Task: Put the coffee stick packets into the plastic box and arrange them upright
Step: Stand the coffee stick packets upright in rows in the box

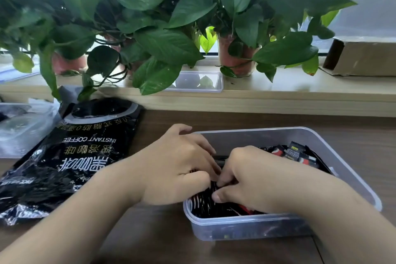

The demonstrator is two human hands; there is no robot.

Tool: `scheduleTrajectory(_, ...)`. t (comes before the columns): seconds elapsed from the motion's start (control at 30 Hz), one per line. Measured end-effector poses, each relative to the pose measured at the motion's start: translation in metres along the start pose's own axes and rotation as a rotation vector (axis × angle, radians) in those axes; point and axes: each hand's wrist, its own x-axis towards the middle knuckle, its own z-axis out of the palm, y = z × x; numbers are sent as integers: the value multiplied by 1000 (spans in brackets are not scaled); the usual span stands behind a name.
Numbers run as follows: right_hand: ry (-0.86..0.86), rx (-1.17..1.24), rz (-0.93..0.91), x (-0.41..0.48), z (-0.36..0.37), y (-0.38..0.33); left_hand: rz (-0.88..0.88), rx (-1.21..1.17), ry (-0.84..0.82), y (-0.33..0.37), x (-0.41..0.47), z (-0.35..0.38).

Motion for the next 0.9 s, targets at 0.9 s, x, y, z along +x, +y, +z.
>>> scheduleTrajectory(0.9,42,-415,151,0,-1,-14,0,-32,49,-10,4,10)
